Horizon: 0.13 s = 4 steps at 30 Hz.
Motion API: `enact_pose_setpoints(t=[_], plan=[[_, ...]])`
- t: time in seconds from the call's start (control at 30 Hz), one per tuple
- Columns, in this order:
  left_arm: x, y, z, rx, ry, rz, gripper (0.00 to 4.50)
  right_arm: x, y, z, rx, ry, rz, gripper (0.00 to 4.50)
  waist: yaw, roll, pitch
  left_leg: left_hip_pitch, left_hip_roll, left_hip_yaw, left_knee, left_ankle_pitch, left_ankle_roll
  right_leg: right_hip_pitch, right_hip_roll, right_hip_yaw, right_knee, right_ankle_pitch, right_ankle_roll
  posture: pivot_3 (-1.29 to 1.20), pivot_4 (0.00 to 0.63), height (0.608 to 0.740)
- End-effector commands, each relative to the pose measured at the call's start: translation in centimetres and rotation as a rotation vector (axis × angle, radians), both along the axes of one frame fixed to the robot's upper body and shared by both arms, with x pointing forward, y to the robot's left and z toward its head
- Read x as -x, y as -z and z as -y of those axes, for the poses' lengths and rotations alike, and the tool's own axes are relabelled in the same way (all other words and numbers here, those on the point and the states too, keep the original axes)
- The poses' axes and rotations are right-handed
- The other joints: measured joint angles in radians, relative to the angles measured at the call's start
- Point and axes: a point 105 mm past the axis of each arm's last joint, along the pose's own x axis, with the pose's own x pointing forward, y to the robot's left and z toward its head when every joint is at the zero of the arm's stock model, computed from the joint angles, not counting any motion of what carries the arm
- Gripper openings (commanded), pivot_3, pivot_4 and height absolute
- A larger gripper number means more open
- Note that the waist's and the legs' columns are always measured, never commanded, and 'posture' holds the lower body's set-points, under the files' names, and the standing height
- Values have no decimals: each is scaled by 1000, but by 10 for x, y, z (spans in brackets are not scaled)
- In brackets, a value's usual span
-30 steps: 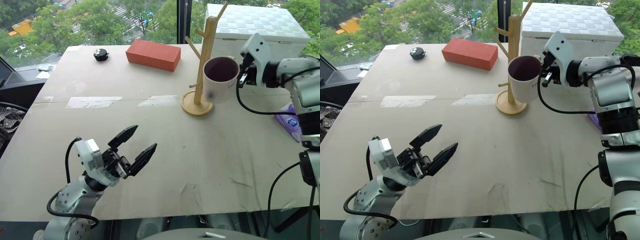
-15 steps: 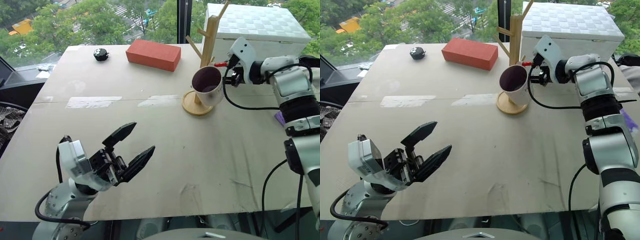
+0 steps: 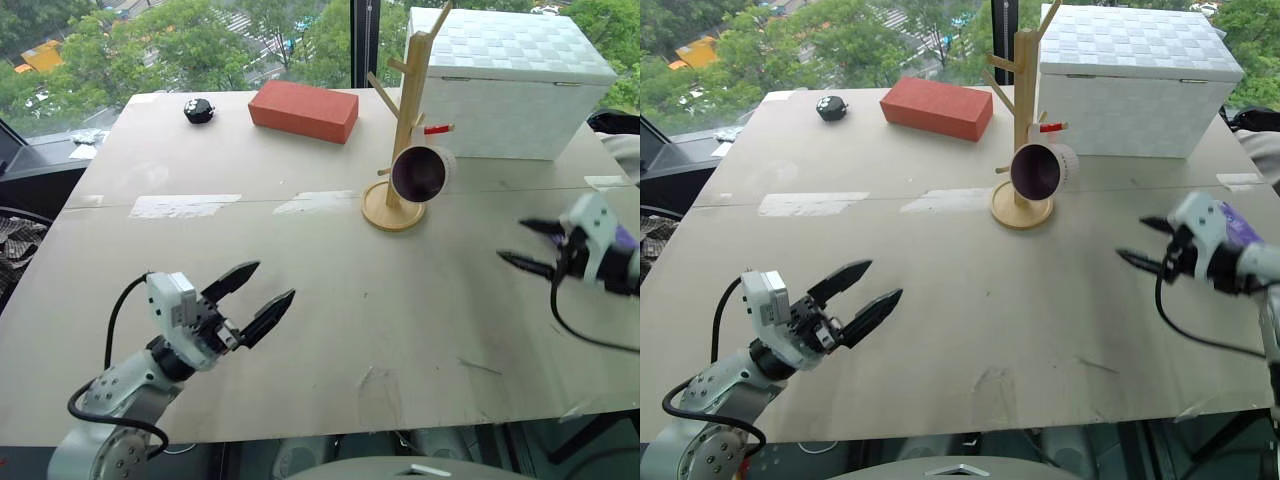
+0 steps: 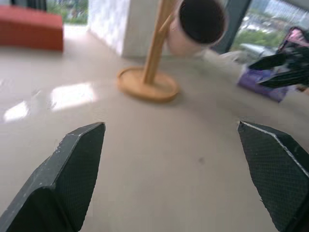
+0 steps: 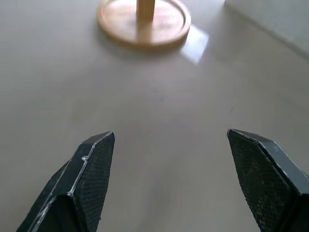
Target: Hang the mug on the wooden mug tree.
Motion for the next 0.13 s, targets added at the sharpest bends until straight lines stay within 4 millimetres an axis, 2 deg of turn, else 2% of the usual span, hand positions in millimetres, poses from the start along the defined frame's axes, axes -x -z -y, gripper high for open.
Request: enact_pose_setpoints(t=[0.03,0.13], plan=[[3,5,-8,-37,22,-13,4500,10,-12,-5,6,17,97,3736,-3,0,0,1,0,1,0,0,0,0,0,1,0,0,0,0,150,740],[3,12,-10,-56,28,-40,4500,13,-3,-9,-4,33,88,3736,-4,0,0,4,2,4,1,0,0,2,-3,-2,1,-1,2,0,150,740]])
